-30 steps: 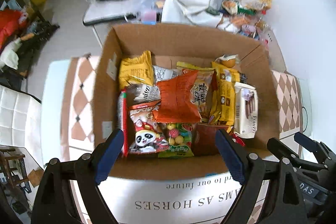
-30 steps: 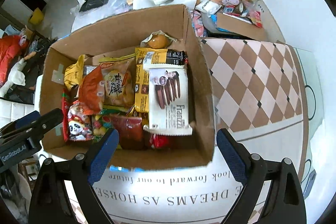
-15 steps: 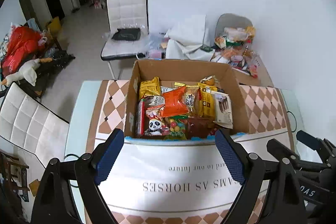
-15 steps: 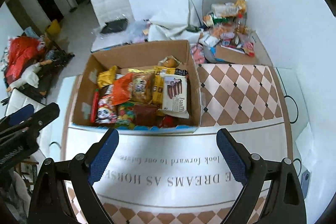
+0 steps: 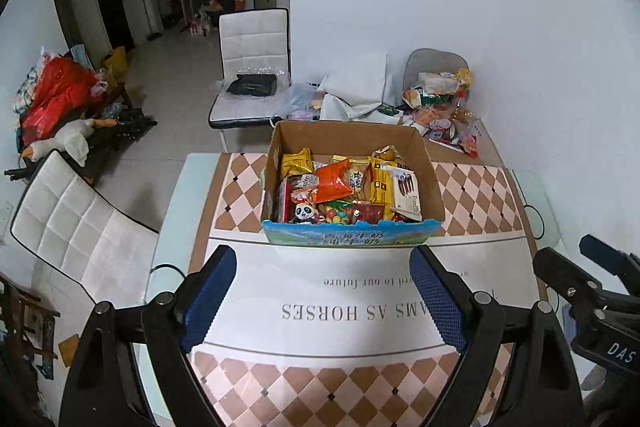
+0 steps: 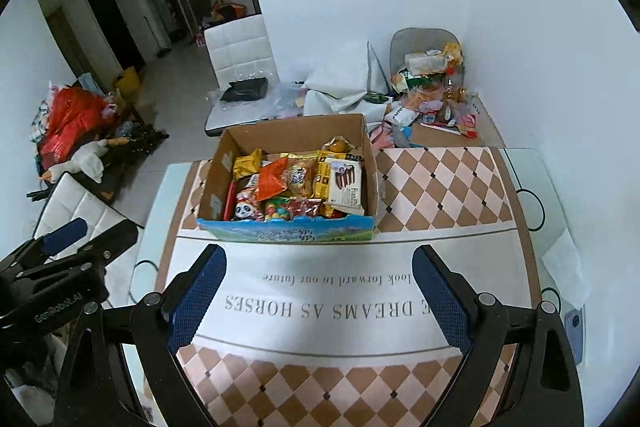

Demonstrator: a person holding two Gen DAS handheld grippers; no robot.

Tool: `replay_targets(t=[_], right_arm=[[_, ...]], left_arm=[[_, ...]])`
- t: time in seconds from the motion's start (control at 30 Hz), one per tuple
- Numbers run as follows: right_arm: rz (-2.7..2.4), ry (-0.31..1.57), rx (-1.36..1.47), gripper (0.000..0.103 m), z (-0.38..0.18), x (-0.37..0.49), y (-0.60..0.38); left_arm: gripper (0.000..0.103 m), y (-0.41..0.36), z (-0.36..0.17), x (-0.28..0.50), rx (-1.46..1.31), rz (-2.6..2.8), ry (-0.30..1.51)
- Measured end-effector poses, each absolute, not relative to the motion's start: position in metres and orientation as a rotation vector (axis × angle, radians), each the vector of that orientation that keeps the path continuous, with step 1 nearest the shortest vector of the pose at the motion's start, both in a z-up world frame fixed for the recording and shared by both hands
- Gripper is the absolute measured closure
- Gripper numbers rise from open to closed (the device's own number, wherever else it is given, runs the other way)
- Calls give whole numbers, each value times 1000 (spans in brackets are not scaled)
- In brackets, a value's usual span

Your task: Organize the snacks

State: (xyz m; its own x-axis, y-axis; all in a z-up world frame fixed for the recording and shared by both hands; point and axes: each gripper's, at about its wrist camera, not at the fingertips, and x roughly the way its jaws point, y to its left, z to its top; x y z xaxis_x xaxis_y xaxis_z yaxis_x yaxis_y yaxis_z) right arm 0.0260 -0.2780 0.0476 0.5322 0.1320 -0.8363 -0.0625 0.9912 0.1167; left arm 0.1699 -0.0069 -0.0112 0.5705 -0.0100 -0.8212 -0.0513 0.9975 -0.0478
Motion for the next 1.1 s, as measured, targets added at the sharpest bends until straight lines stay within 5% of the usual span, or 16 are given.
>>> replay_targets(t=[0.7, 0.83, 1.1], right_arm=[[106, 937, 39, 5, 83, -5, -295], [84, 931, 36, 3, 77, 7, -296], [40, 924, 15, 1, 61, 32, -293]], left_arm=[[14, -13, 23, 145, -77, 31, 894], [2, -12, 20, 151, -75, 37, 875], [1, -16, 6, 172, -29, 65, 845]])
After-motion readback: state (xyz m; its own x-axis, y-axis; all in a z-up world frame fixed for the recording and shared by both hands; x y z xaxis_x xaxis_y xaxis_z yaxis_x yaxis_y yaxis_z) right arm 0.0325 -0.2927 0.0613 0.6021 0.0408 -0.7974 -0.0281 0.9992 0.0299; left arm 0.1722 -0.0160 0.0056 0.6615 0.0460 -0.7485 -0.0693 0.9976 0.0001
